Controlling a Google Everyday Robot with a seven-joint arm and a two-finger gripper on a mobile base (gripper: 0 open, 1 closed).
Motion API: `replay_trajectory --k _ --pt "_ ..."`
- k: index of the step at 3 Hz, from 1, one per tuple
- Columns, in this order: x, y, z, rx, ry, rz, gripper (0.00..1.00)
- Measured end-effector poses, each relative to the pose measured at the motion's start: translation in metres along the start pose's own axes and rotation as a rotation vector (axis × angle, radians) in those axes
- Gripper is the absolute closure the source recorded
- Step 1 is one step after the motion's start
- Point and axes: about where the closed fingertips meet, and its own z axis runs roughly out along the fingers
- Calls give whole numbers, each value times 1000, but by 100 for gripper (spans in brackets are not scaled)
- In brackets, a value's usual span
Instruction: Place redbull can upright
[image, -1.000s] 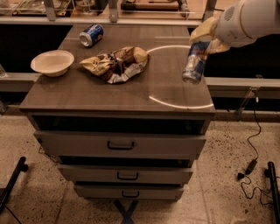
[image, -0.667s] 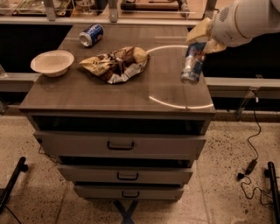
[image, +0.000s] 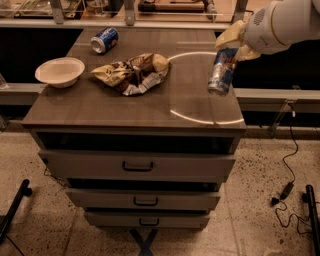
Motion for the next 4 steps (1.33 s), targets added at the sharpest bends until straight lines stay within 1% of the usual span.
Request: replay_trajectory --k 1,2,3,4 --pt "14 4 8 44 83 -72 100" --pt "42 7 3 231 223 -143 100" --pt "46 -12 -4 374 269 -234 100" --pt "45 -32 -2 402 288 -332 100"
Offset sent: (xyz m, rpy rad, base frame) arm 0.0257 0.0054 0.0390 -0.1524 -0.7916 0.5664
